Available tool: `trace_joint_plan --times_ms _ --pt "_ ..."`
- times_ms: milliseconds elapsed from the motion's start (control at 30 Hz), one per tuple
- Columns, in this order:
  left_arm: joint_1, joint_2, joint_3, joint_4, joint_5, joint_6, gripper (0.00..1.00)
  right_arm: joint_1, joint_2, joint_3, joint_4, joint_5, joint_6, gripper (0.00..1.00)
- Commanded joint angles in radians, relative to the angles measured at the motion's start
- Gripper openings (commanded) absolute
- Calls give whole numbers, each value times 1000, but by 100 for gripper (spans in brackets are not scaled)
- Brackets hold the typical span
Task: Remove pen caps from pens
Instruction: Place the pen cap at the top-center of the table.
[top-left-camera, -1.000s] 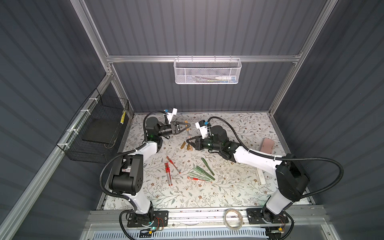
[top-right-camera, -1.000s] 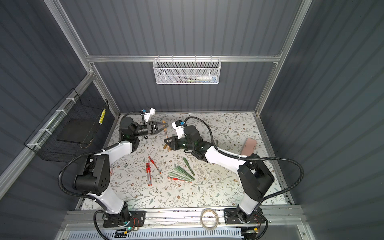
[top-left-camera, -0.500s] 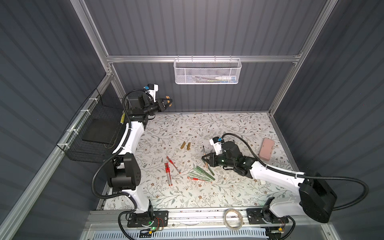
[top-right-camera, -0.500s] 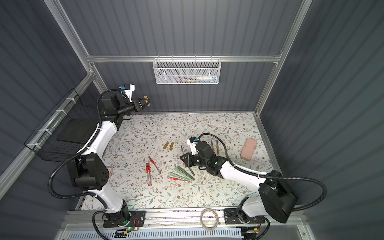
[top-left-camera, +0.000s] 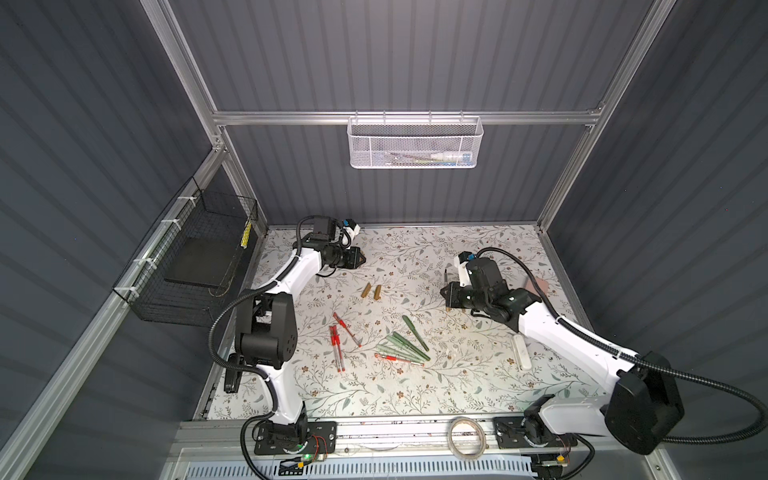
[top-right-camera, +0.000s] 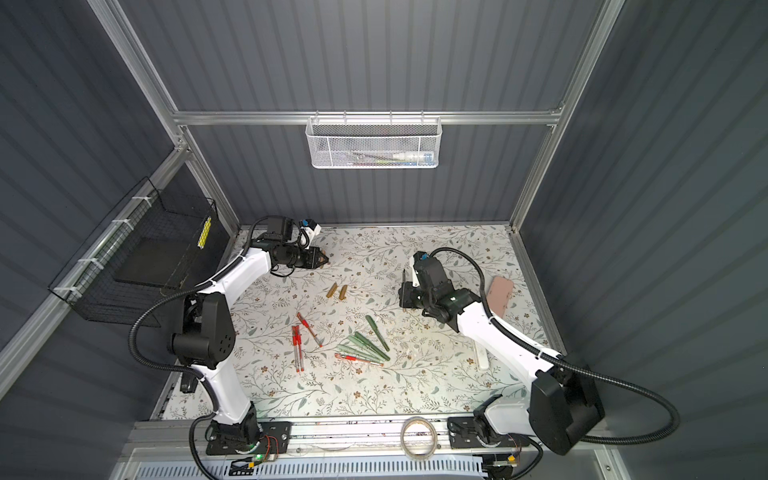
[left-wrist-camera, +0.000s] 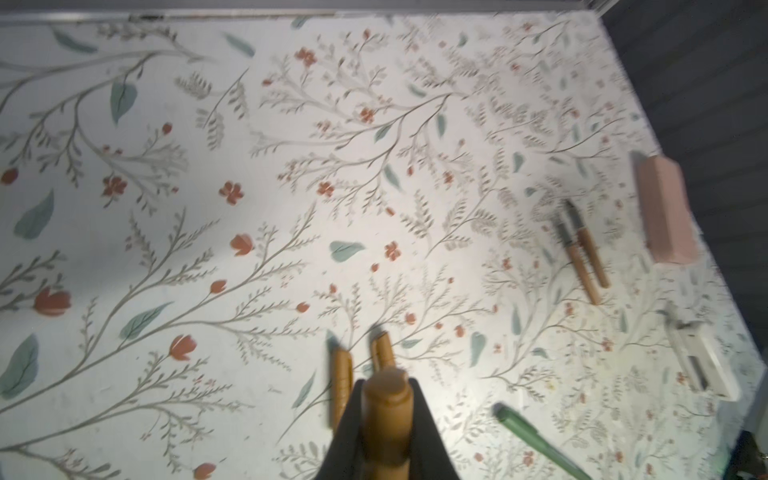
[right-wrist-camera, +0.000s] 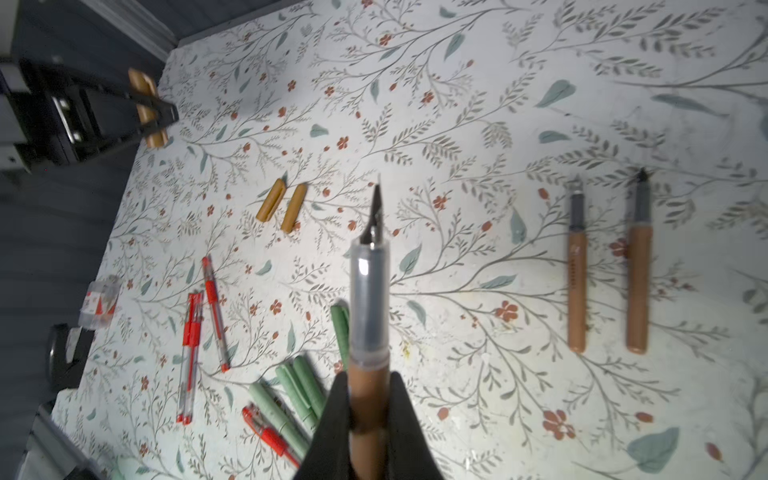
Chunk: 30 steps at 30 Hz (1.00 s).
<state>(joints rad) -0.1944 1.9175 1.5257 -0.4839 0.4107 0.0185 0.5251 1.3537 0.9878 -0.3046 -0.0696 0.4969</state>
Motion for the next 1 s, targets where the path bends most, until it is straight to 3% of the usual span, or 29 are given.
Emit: trace_joint_plan --times_ms 0,367,967 --pt "4 56 31 -69 -129 59 0 -25 60 49 -118 34 -55 0" --pt "-40 231 134 -130 -239 92 0 -76 245 178 -201 3 -95 0" --pt "-71 266 86 -109 -293 97 4 -150 471 274 -236 6 -159 0"
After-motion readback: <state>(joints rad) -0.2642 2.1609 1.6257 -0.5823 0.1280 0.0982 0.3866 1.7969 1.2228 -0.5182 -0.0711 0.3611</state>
